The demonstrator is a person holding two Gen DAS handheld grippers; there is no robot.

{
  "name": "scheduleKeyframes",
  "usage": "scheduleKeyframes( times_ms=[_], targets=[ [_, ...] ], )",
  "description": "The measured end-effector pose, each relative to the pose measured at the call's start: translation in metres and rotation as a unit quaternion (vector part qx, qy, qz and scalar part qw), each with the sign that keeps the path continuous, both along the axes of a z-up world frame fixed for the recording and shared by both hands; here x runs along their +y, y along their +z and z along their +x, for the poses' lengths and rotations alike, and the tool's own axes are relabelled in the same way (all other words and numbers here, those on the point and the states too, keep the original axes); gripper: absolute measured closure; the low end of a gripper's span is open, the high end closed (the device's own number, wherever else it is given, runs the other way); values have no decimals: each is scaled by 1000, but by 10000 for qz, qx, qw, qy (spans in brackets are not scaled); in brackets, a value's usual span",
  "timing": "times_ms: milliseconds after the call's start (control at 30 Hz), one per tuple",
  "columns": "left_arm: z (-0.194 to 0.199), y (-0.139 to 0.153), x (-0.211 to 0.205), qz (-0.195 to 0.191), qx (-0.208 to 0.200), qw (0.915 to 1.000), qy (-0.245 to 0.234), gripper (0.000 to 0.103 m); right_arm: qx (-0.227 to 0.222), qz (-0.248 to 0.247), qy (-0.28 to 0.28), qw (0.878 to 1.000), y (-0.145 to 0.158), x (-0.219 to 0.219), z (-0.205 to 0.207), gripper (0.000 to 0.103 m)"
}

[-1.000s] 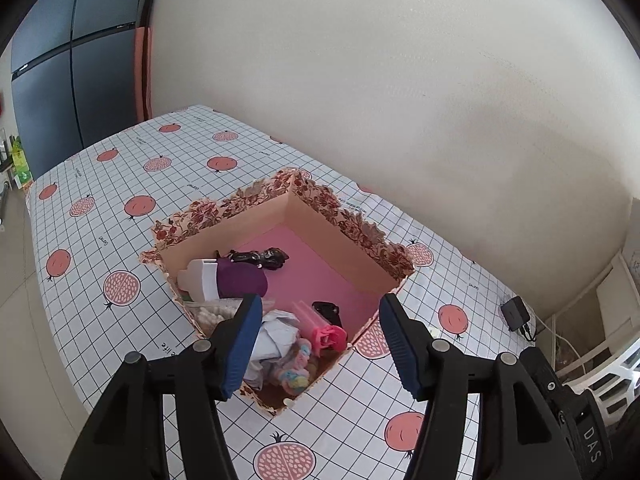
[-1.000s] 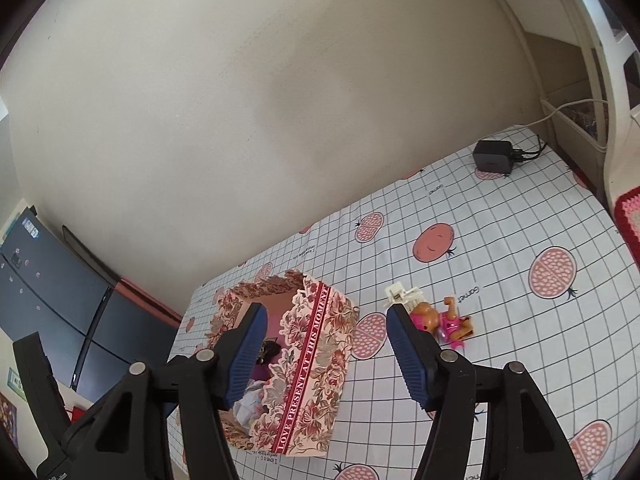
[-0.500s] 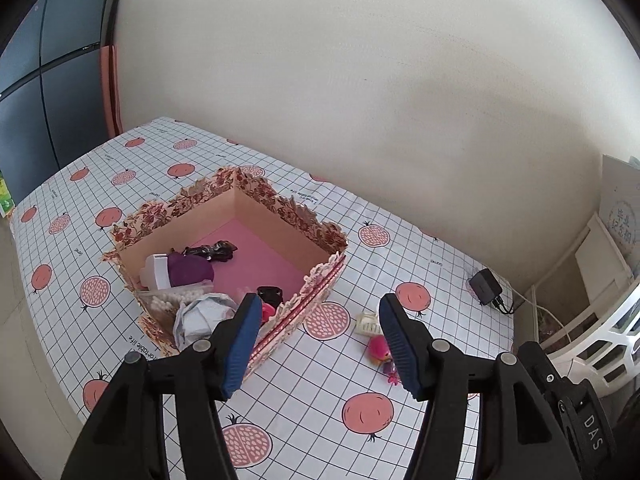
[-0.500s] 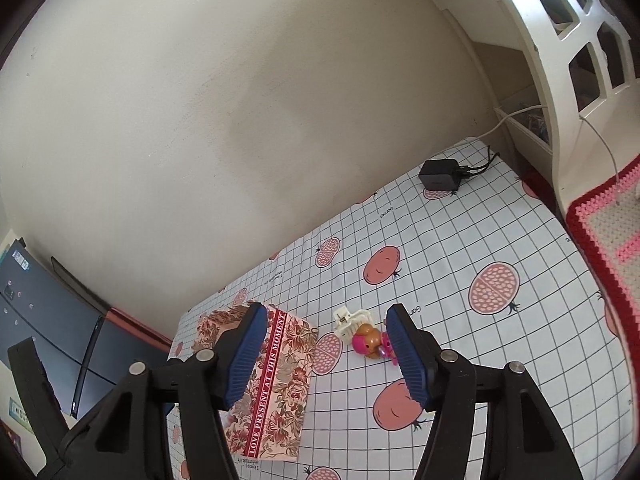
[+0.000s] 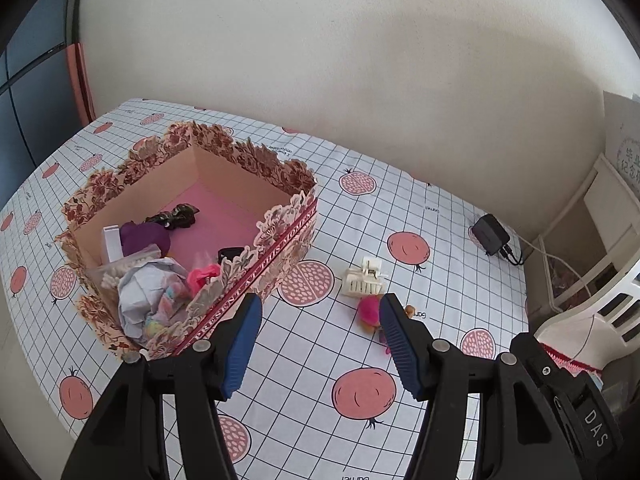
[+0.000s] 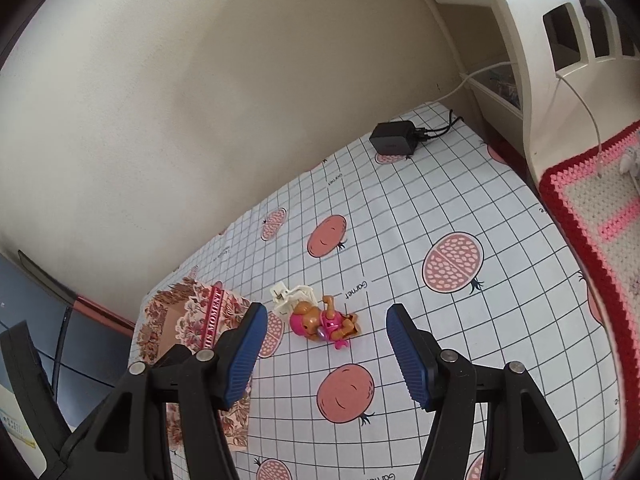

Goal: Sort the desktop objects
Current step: 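Move the left tool to the pink-haired doll while the right tool approaches the white clip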

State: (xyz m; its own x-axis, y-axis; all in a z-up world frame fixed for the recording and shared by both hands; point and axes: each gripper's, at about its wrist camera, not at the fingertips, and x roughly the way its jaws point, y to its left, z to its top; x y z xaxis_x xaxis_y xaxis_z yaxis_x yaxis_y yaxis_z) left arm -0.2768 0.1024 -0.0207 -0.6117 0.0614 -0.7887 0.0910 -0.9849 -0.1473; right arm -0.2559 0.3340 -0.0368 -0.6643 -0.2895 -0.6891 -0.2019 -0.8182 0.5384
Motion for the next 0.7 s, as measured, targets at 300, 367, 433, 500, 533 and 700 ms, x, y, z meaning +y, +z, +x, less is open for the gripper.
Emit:
scheduleKeyframes(
  times_ms=[300,367,433,500,533,700],
  targets=[
    [-25,-50,2,160,-365,9991,-155,41,-523,135,145,9984,-42,-15,-22,37],
    [-31,-61,4,216,-437,9985,-253,41,-606,102,102,9981,-49,-15,-25,37],
    [-37,-71,6,359,-536,9973,-354,41,-672,38,69,9977,-56,-14,-28,37],
    [-42,-77,7,487,-617,9960,-424,41,-753,-8,46,9972,-64,-15,-31,37],
    [-44,-79,7,512,-631,9957,-436,41,-797,-26,59,9968,-67,-16,-33,37],
    [-53,-84,6,612,-619,9950,-482,41,-916,-97,-51,9957,-78,-14,-35,37]
  ],
)
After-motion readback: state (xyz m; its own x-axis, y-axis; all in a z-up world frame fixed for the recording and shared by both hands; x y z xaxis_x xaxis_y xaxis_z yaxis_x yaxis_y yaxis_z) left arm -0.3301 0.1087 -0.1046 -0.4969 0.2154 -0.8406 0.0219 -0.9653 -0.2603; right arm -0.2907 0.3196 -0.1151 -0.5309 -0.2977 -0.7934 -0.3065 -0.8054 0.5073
